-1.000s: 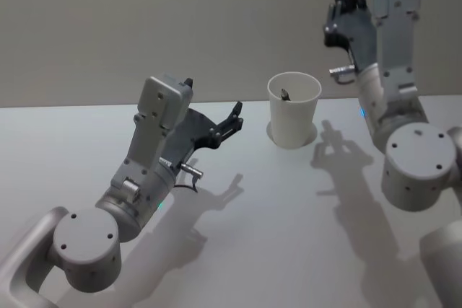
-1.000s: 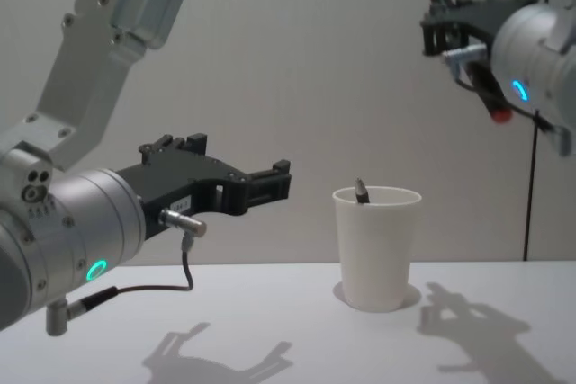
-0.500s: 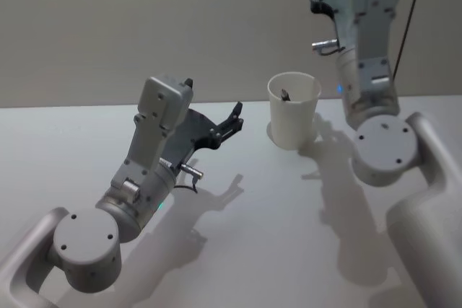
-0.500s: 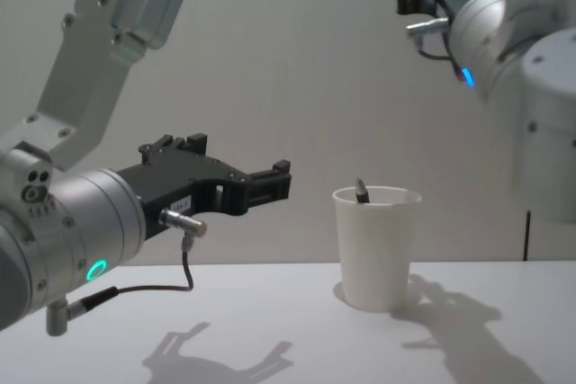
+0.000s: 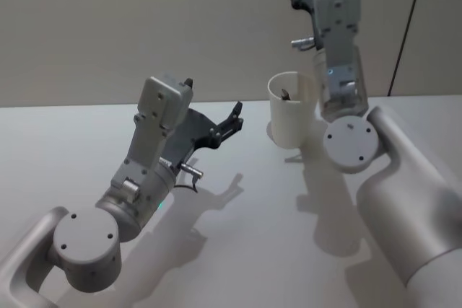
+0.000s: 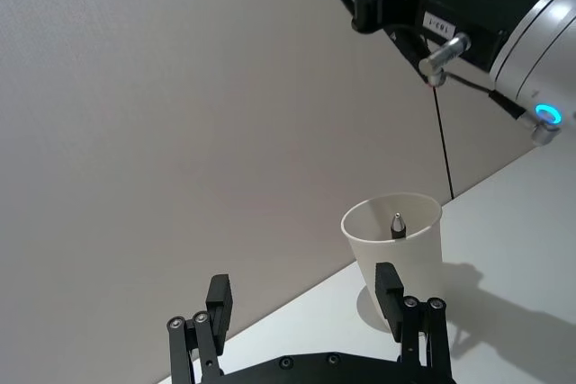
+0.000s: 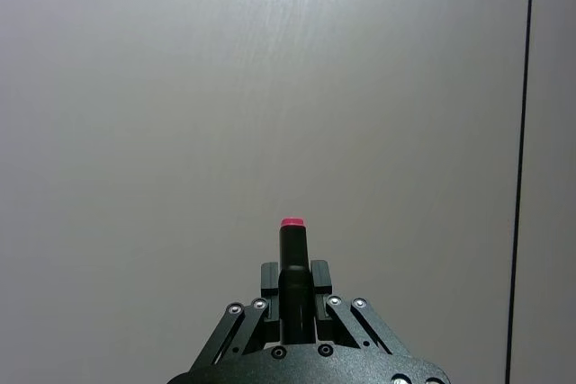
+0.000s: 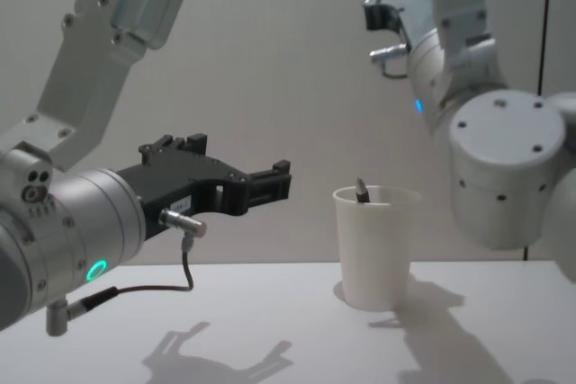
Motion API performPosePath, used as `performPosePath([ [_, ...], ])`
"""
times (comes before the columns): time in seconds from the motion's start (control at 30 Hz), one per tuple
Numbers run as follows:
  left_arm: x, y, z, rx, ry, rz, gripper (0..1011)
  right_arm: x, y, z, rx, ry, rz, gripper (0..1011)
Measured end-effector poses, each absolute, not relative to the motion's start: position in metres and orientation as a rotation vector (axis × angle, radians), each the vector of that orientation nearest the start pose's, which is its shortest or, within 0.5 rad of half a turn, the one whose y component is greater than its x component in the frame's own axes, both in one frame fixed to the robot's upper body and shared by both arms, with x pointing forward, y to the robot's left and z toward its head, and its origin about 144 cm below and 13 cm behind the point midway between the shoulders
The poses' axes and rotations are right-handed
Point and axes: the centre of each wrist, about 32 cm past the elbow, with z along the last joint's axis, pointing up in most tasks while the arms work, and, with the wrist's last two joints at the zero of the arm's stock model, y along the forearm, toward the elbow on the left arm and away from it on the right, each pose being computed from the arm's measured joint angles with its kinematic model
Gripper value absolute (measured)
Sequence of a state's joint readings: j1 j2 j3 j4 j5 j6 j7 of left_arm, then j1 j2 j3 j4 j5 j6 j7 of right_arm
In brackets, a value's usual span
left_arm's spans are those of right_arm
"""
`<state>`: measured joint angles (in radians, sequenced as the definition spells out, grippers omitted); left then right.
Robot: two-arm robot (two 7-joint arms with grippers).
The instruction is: Place the pen into the pen holder.
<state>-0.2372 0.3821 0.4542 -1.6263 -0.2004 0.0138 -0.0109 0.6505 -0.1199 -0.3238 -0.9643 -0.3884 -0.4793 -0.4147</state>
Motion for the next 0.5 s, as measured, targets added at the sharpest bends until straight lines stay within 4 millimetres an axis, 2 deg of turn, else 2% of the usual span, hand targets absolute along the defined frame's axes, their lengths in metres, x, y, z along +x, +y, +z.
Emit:
performPosePath([
  [0.5,0.492,0.198,1.204,0.061,-0.268,1.124,1000,0.617,-0.080,1.202,0.252,-0.644,-1.463,196],
])
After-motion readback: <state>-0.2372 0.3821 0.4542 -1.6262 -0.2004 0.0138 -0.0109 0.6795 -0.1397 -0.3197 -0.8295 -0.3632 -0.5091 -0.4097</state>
